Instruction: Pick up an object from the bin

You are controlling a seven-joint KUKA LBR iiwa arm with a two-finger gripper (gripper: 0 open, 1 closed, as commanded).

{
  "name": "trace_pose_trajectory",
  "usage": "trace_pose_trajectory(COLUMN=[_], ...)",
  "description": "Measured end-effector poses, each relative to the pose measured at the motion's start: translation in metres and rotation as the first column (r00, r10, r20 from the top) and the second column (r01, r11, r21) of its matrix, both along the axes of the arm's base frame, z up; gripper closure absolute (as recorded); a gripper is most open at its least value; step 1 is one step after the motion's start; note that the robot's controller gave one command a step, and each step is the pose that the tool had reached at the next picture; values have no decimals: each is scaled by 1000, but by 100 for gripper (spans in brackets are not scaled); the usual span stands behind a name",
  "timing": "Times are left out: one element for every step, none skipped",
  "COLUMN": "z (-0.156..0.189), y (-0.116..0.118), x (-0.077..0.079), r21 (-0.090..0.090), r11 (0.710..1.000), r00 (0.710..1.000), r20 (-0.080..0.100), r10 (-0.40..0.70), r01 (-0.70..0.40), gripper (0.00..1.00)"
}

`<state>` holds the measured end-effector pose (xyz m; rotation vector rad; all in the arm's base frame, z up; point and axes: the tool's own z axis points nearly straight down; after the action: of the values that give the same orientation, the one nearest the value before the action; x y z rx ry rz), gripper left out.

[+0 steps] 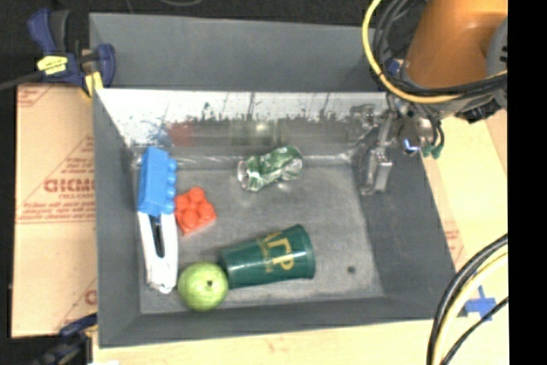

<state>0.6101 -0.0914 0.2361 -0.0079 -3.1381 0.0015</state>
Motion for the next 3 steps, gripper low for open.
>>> trace_pose_trajectory(z=[5,-41,-102], y=[0,8,-3], x=[1,-14,-20], r21=[-2,-2,-2], r11=[1000,1000,999], r00=[1000,1000,999], r20=[8,14,11], r10=[2,-5,35], r01=[-2,5,-35], gripper=[0,0,0])
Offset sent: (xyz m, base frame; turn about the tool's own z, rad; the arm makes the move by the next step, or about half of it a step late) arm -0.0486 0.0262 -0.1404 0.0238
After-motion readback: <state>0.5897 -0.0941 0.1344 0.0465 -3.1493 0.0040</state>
